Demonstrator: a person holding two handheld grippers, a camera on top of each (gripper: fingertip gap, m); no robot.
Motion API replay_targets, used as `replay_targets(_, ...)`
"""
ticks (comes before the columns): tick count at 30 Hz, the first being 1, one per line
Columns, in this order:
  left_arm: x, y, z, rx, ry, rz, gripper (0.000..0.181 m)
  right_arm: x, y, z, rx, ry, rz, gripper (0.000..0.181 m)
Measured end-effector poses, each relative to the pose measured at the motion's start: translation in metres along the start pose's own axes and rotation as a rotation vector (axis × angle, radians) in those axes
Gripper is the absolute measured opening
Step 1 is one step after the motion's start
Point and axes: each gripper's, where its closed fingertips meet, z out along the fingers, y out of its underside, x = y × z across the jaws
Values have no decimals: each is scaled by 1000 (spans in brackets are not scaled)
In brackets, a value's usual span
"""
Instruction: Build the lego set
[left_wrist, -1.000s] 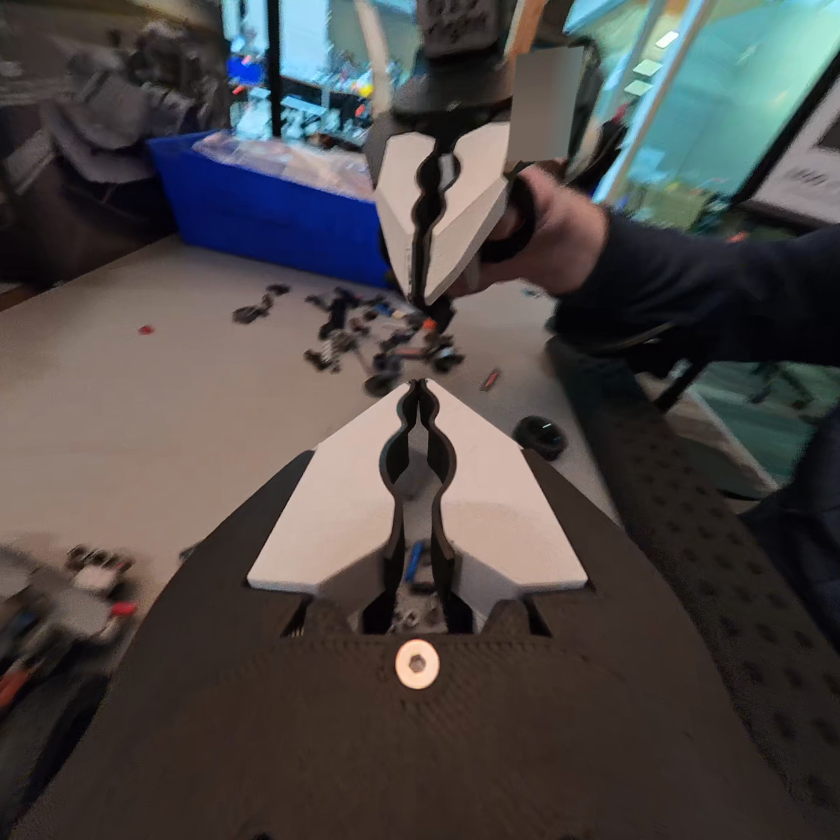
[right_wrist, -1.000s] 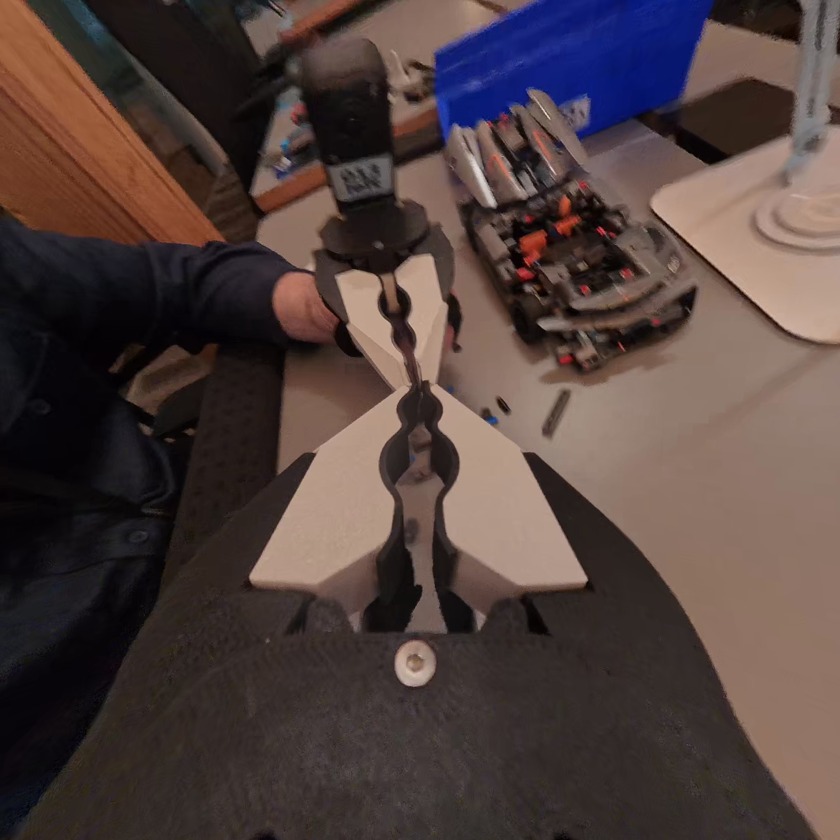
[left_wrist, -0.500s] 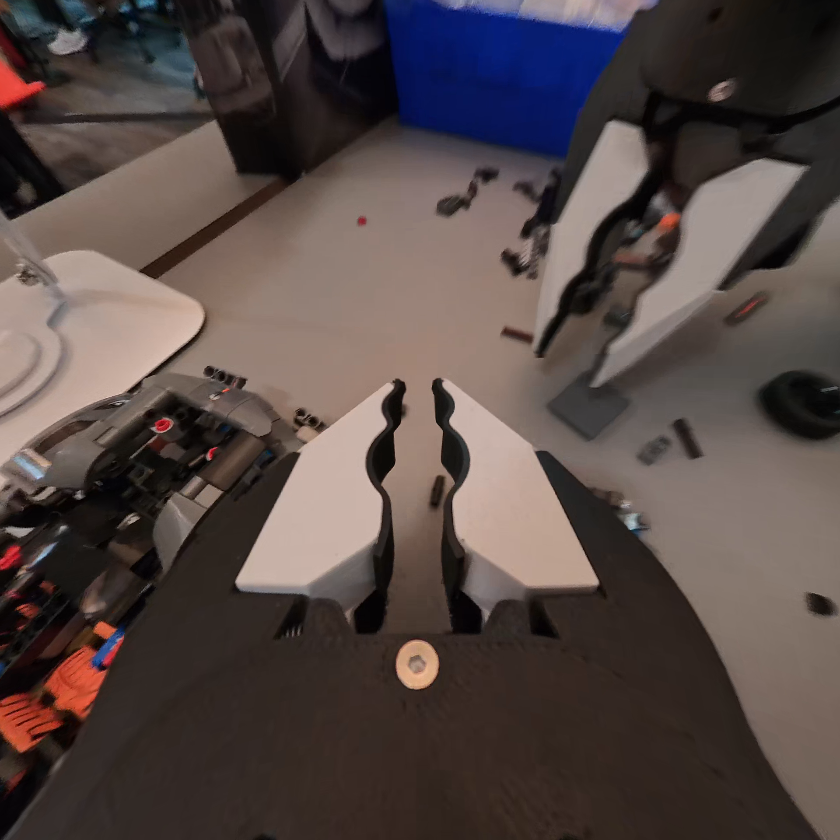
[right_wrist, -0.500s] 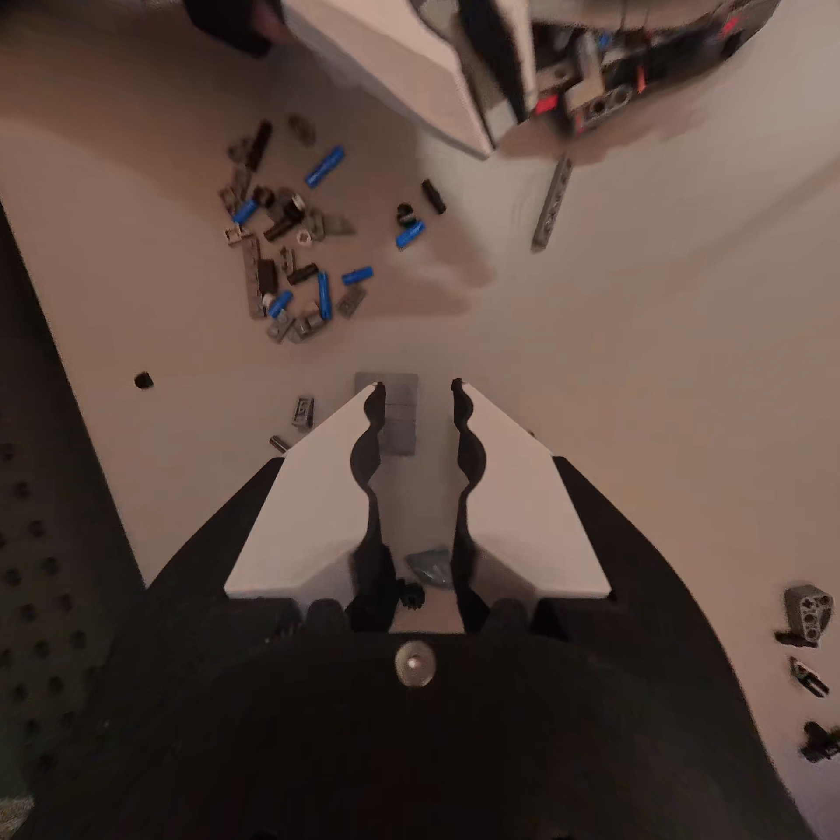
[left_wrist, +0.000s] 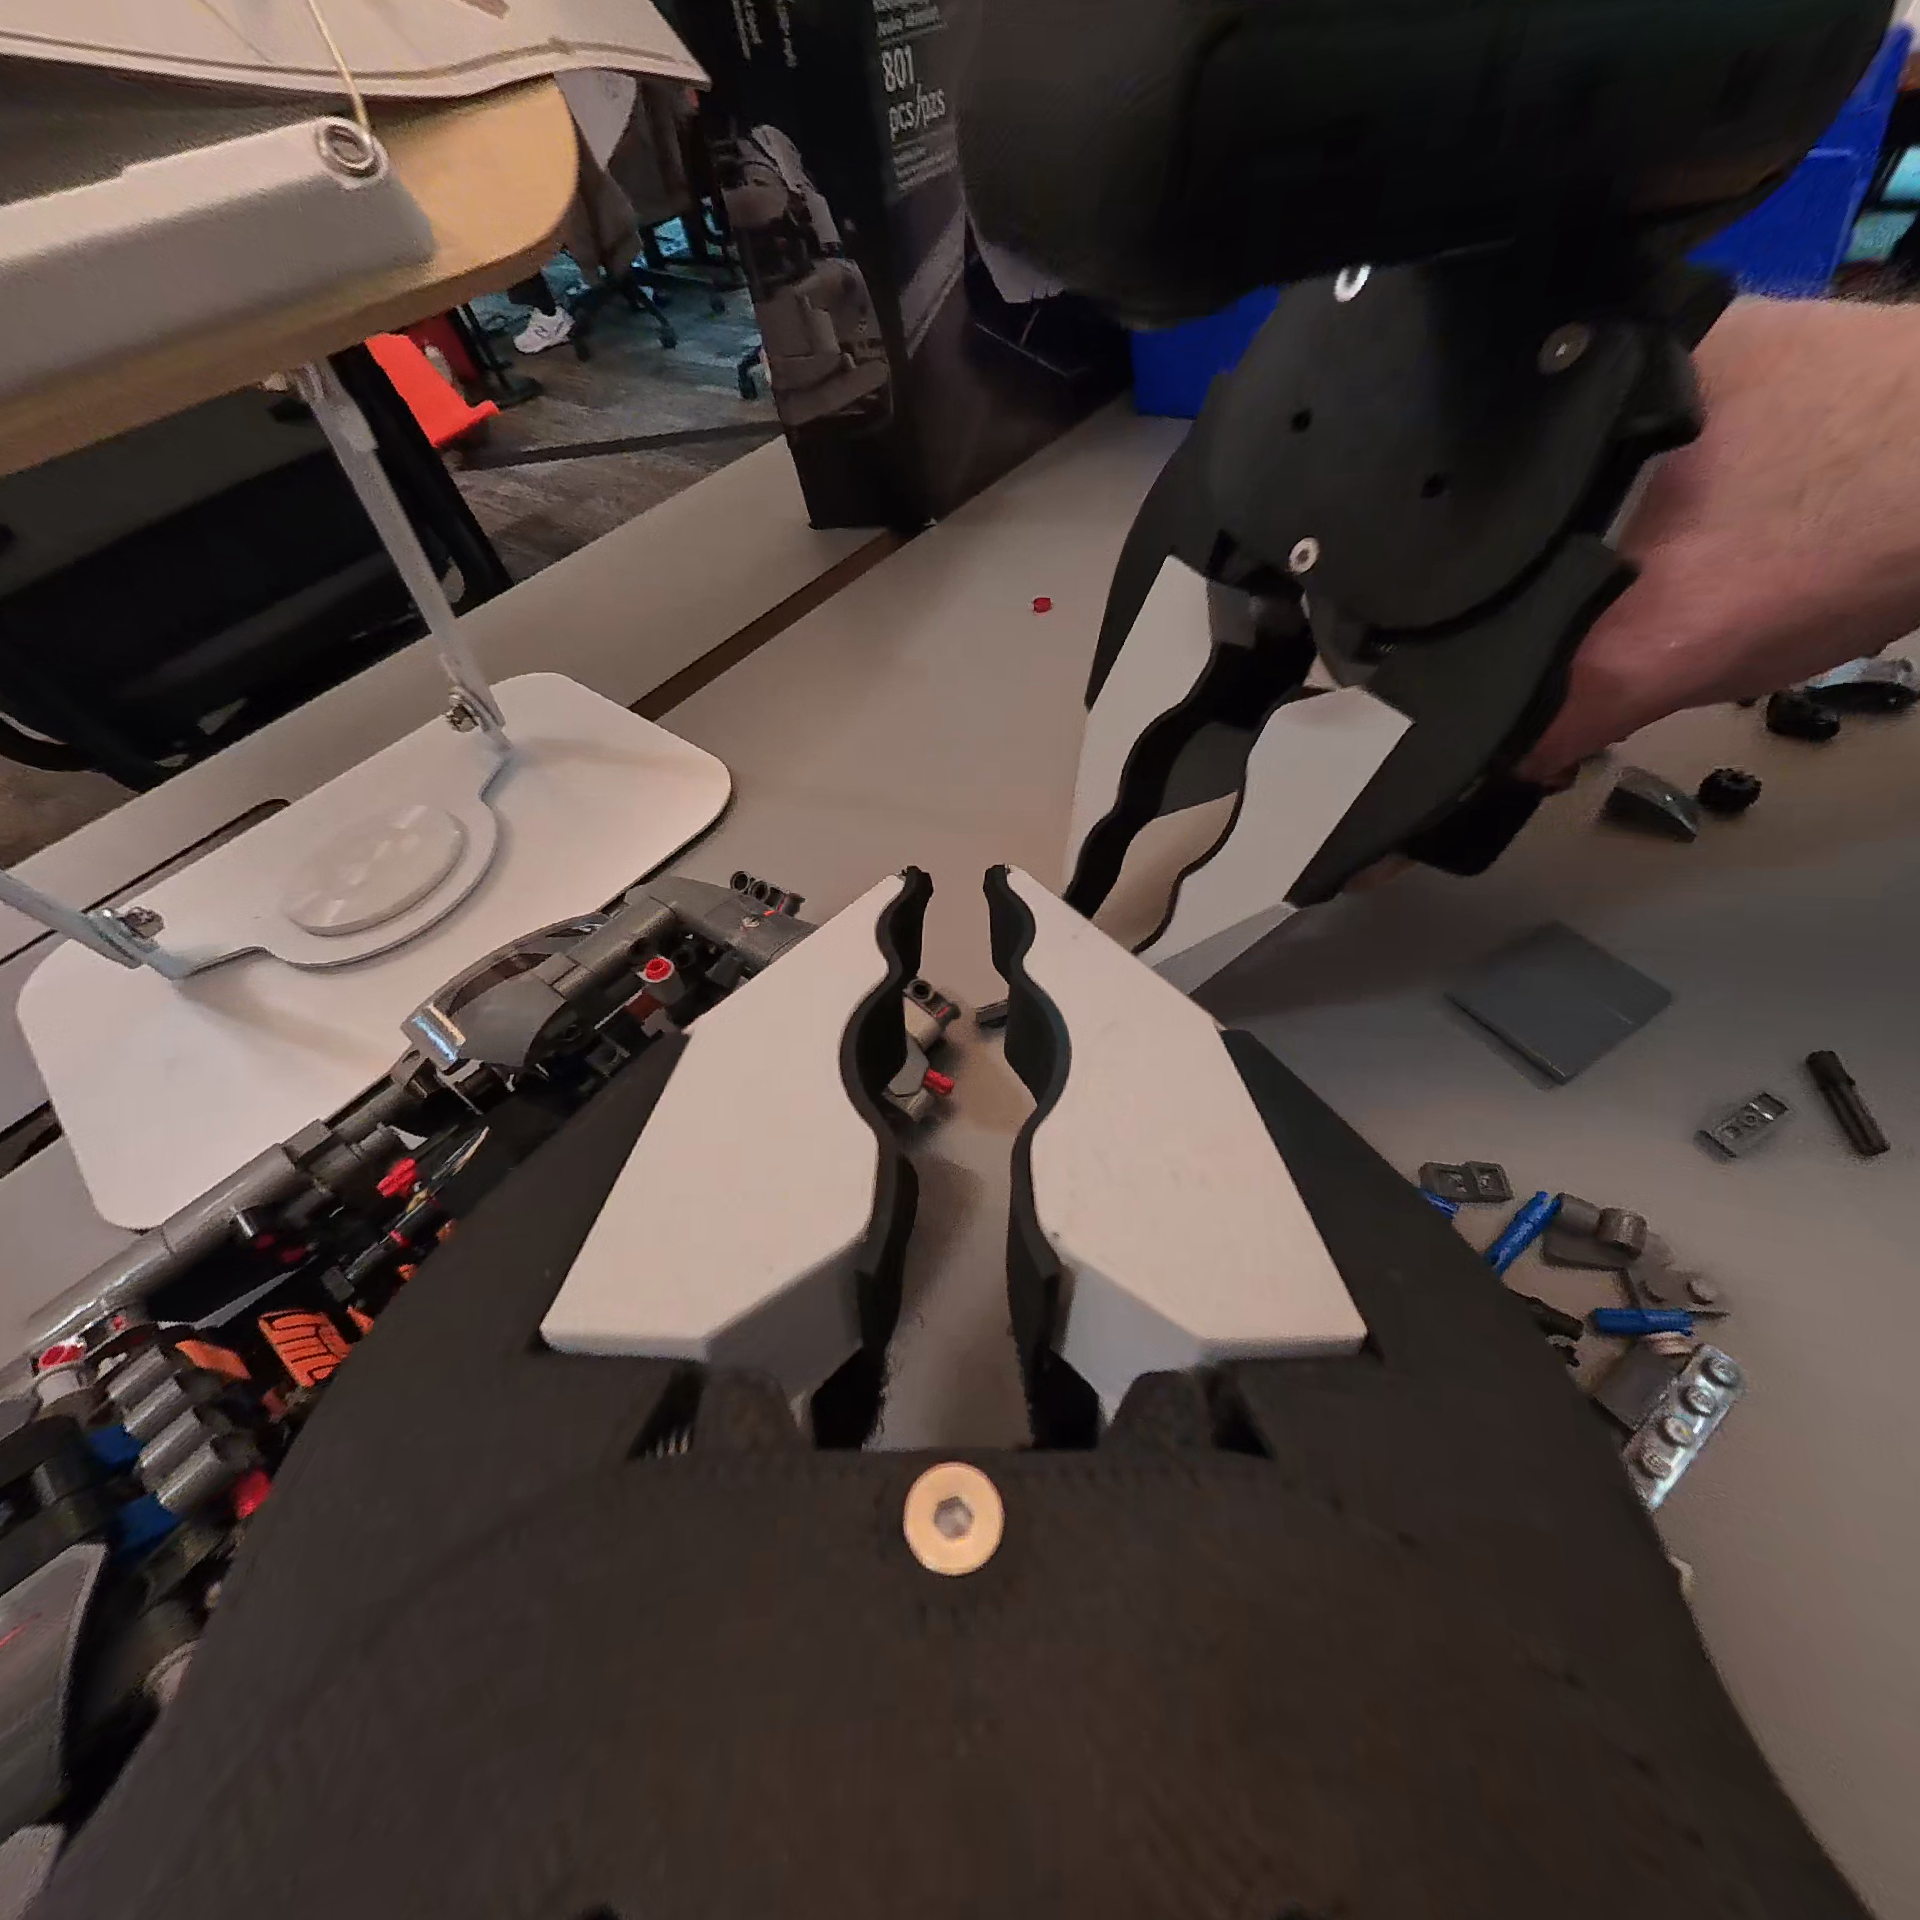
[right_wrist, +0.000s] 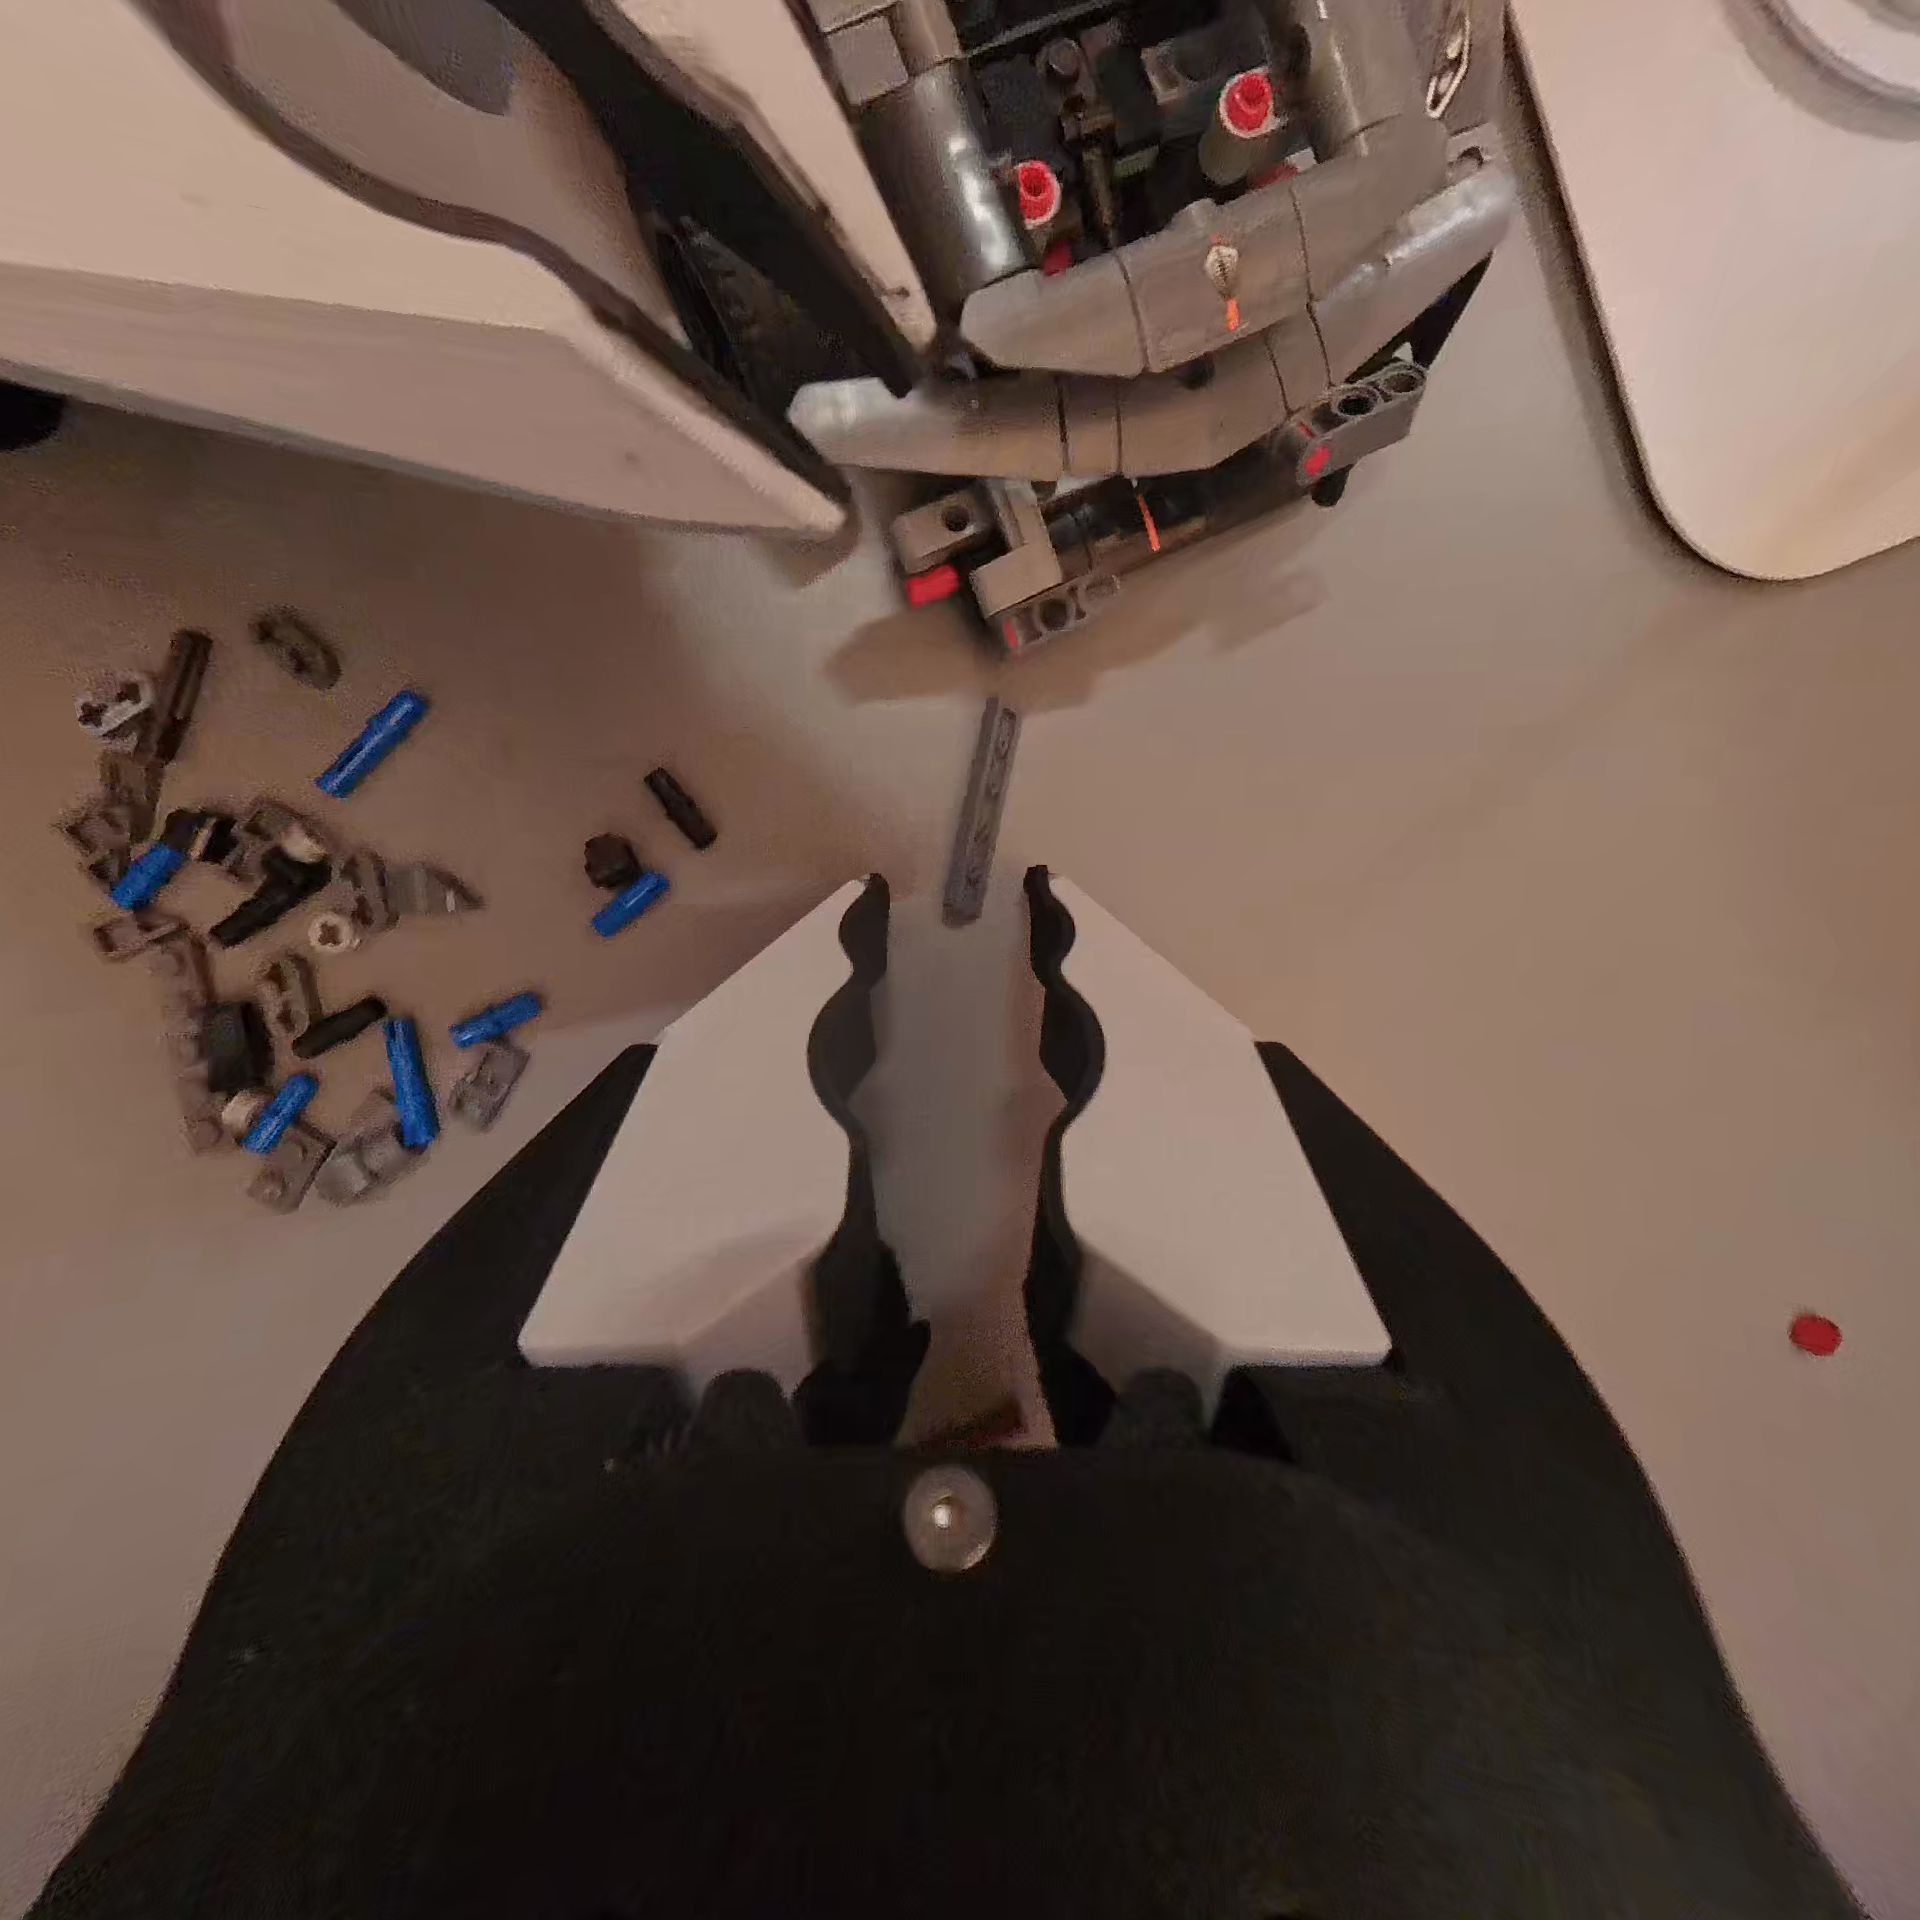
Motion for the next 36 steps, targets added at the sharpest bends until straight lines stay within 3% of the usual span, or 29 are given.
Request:
replay_targets(4,-1,2,1,0,23,-31,10,1,-7,7,12,-15,5,2)
replay_targets(10,14,8,5,-27,109,-25,12,-21,2,-21,-4,-229,63,2)
replay_targets(14,44,14,9,-69,246,43,14,-38,30,-48,-98,-426,123,2)
replay_targets(17,72,25,14,-133,333,133,15,-48,46,-48,-159,-559,200,2)
replay_targets(22,86,41,22,-217,340,205,13,-36,52,-30,-174,-488,238,5)
replay_targets(29,81,45,28,-267,320,187,17,-17,49,-40,-155,-341,170,19)
replay_targets(32,78,49,32,-301,294,221,17,-31,51,-55,-179,-359,104,26)
replay_targets(36,76,46,35,-317,276,243,13,-52,78,-65,-302,-332,13,35)
